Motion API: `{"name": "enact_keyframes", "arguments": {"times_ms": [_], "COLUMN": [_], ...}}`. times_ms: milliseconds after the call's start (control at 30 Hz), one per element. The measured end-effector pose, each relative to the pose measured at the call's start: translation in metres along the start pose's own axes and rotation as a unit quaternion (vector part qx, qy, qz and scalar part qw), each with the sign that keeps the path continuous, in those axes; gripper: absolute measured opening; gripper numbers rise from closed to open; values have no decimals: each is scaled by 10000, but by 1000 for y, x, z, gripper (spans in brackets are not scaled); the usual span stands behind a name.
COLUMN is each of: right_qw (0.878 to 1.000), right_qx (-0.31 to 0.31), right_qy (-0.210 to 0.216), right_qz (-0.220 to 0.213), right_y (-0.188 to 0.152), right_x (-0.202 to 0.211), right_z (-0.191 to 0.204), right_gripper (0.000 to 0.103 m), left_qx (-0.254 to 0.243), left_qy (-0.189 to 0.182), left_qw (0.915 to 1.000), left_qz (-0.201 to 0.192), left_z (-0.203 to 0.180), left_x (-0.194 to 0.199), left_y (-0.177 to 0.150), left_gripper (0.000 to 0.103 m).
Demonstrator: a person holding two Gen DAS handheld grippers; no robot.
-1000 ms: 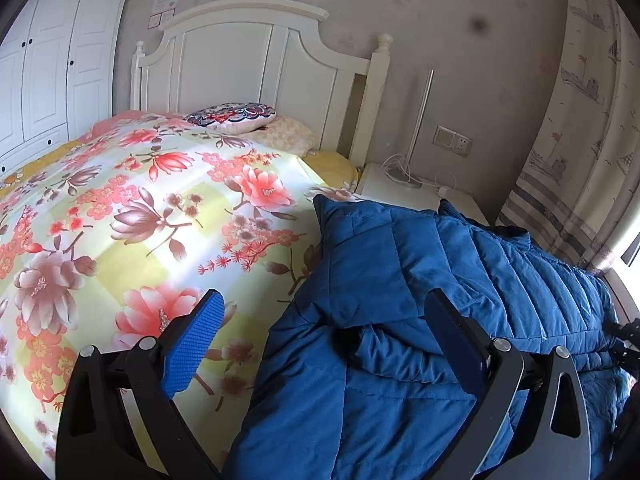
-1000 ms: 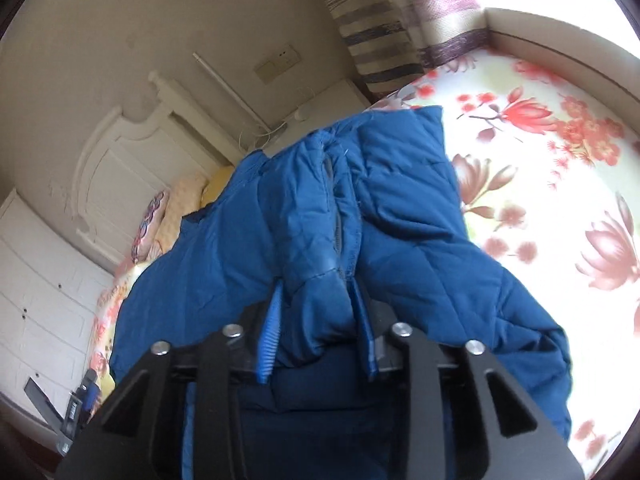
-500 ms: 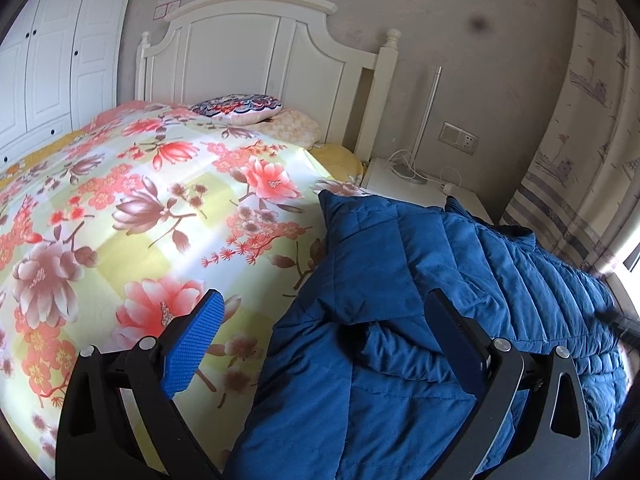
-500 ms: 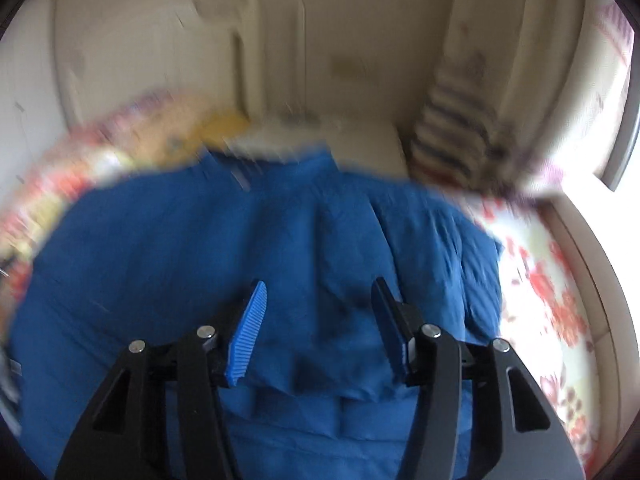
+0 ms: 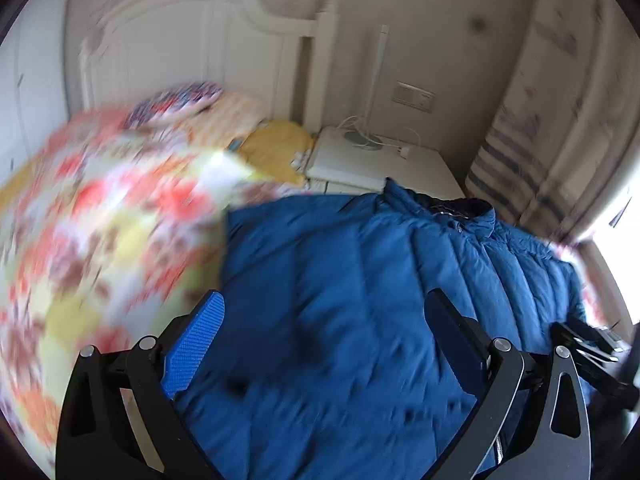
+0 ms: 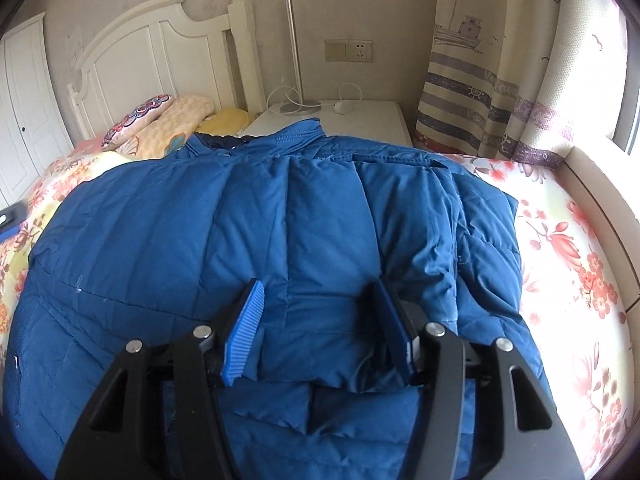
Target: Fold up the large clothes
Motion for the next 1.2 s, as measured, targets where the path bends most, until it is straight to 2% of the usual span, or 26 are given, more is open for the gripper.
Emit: {"name": "enact_keyframes", "arguments": {"times_ms": [67, 133, 200, 267, 333, 433, 467, 533, 567, 633, 700, 800, 867, 933, 1067, 1200], "right_qw": [10000, 10000, 10000, 9999, 9999, 9999, 9999, 9999, 9999, 9999, 9998, 9997, 9997, 9997, 9998, 10000], "right_qx": [-5, 3, -7, -46, -61, -67, -64, -62, -59, -62, -78, -109, -111, -107, -84, 19], "right_qy": [0, 0, 32, 90, 119, 127, 126, 123, 132, 146, 165, 224, 227, 218, 174, 46], "right_qz": [2, 3, -2, 0, -1, -8, -7, -7, -10, -13, -9, -15, -19, -18, -30, -44], "right_y": [3, 3, 3, 3, 3, 2, 3, 2, 2, 3, 3, 3, 2, 2, 3, 3], "right_x": [-2, -2, -2, -2, -2, -1, -1, -1, -1, -1, -2, -2, -2, -1, -1, -1], "right_z": [-1, -2, -2, -4, -4, -4, -5, -5, -5, -6, -6, -9, -8, -8, -8, -1], "right_gripper": [57, 57, 57, 57, 57, 57, 57, 57, 57, 57, 57, 57, 57, 57, 57, 59], "left_qx": [-261, -348, -612, -586, -392, -336, -373, -489, -602, -797, -760, -660, -832, -1014, -1200, -1112], "left_qy": [-1, 298, 571, 356, 41, 141, 204, 532, 562, 625, 571, 473, 320, 398, 659, 454], "left_qw": [9991, 9939, 9934, 9940, 9969, 9986, 9980, 9923, 9912, 9920, 9921, 9939, 9947, 9934, 9886, 9911], "left_qz": [336, 1004, 783, 851, 677, 394, 472, 1010, 1033, 748, 820, 743, 503, 371, 626, 581], "left_z": [-14, -20, -31, -35, -37, -47, -49, -52, -55, -58, -56, -52, -55, -57, -51, -43], "left_x": [-29, -73, -73, -66, -54, -53, -62, -100, -108, -110, -104, -74, -46, -28, -46, -53], "left_y": [6, 0, -5, 1, 14, 40, 45, 47, 44, 39, 36, 25, 9, -10, -34, -43], "left_gripper": [99, 99, 99, 99, 99, 99, 99, 99, 99, 99, 99, 98, 98, 98, 99, 99]}}
Point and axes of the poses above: each gripper's, at about its wrist camera, not at the fingertips, and x roughly against the way its jaws point, z to its left, y to its top, the point moved 1 cm from there along -x, roughly the way its jaws point, and after that the axes turned 12 degrees about z, right-handed, at the moved point
